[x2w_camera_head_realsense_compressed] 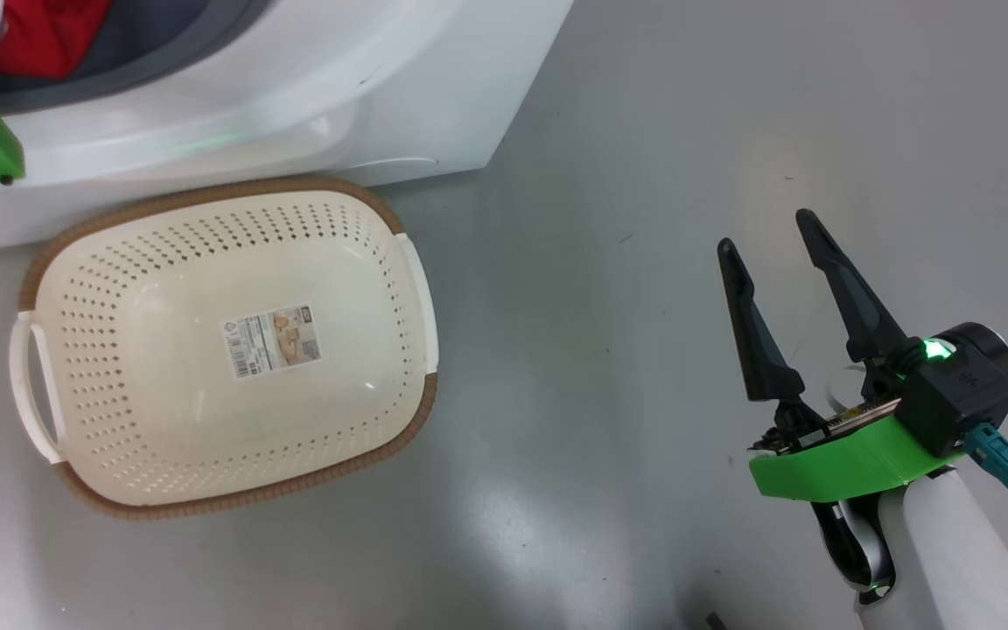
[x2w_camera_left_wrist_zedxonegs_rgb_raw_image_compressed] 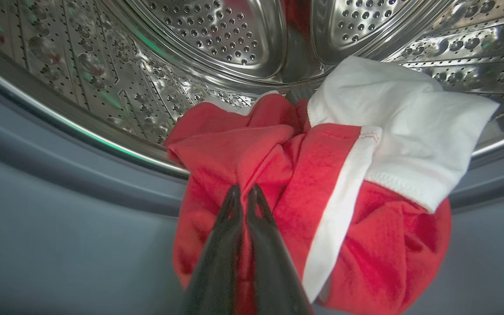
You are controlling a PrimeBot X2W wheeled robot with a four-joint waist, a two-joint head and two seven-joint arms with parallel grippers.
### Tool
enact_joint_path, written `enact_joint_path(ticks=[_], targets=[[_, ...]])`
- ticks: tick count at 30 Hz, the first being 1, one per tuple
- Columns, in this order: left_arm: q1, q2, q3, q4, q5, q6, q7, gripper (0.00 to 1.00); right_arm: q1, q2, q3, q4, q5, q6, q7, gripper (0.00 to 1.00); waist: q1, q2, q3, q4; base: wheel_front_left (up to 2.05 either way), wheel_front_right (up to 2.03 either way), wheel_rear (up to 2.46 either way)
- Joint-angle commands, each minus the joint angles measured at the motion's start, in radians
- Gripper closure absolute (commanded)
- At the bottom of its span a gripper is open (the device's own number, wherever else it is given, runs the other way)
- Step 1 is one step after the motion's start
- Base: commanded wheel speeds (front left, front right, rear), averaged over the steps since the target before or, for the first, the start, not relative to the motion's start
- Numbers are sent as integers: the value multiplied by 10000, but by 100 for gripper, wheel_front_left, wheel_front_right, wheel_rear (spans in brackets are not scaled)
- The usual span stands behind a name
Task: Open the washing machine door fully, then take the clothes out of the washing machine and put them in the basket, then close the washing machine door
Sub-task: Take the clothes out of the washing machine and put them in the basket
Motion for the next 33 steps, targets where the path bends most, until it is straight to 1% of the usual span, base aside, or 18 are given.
enact_joint_path(ticks=[1, 8, 17, 25, 33], targets=[[238, 450, 61, -326, 52, -55, -133, 100, -12, -70, 110, -197, 123, 62, -63, 0, 0, 0, -39, 36, 0, 0, 0], [651, 437, -107, -887, 62, -97, -333, 100, 20, -70, 88, -208, 156, 62, -63, 0, 0, 0, -145, 156, 0, 0, 0], [1677, 298, -114, -2073, -197, -175, -518, 100, 28, -70, 43, -182, 204, 62, -63, 0, 0, 0, -380, 234, 0, 0, 0], [2928, 247, -53, -3520, -377, 49, -640, 100, 111, -70, -41, -154, 225, 62, -63, 0, 0, 0, -721, 337, 0, 0, 0], [4270, 149, -68, -5286, -494, 394, -451, 100, 209, -70, -121, -147, 237, 62, -63, 0, 0, 0, -1101, 494, 0, 0, 0]])
